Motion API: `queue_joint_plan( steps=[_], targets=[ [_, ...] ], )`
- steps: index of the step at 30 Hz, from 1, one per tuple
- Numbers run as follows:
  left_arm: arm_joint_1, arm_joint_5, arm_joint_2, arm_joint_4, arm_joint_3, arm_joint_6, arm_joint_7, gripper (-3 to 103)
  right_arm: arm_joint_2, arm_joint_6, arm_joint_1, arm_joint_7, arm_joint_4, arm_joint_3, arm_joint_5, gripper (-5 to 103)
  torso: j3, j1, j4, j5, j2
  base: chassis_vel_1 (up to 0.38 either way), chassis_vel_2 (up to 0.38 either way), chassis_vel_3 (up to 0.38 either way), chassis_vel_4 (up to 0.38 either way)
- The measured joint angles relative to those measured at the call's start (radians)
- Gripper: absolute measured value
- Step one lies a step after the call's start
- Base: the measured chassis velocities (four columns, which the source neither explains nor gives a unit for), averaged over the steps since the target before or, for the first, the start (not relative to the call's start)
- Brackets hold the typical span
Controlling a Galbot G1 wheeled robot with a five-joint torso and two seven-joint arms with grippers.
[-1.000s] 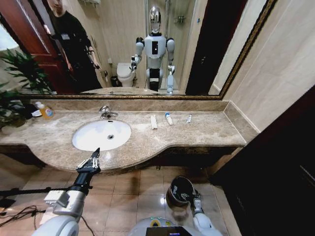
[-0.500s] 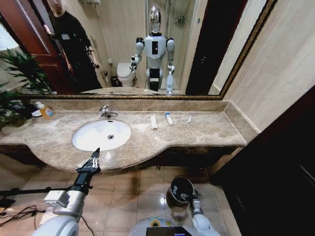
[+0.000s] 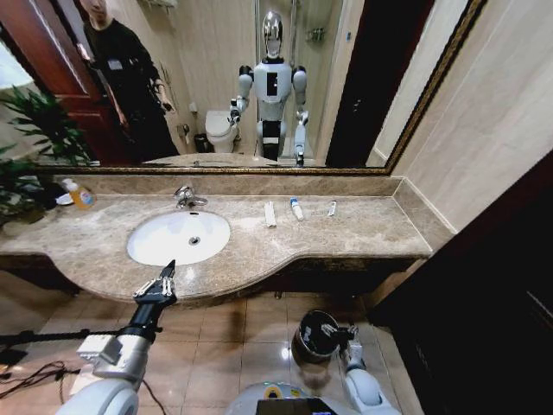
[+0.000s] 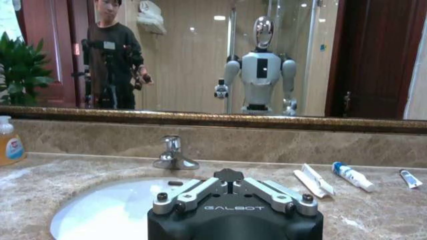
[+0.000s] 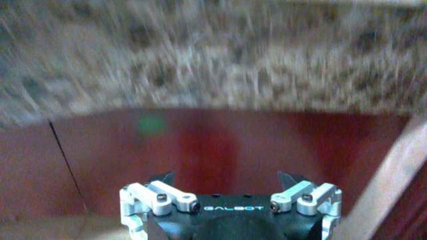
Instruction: Pick up the trash from the sink and place it in the trash bin.
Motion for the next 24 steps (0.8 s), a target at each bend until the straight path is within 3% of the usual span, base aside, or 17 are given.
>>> queue_joint_plan(
  steps=[13,21,24],
  targets=[
    [0.0,0.0,0.0,0.0,0.0,0.0,0.0,0,-0.034,-0.074,-0.123,0.026,0.428,0.002,-0.011,100,0.0,0.0,-0.0001,-0.0002,0.0,0.0,0.0,0.0,0.0],
    [0.0,0.0,0.0,0.0,0.0,0.0,0.0,0,-0.035,-0.167,-0.039,0.036,0.496,-0.034,-0.015,100,0.0,0.0,0.0,-0.0001,0.0,0.0,0.0,0.0,0.0],
    [0.0,0.0,0.0,0.0,0.0,0.0,0.0,0,-0.036,-0.232,0.018,0.024,0.507,-0.06,-0.01,100,0.0,0.0,-0.0001,-0.0001,0.0,0.0,0.0,0.0,0.0]
  ],
)
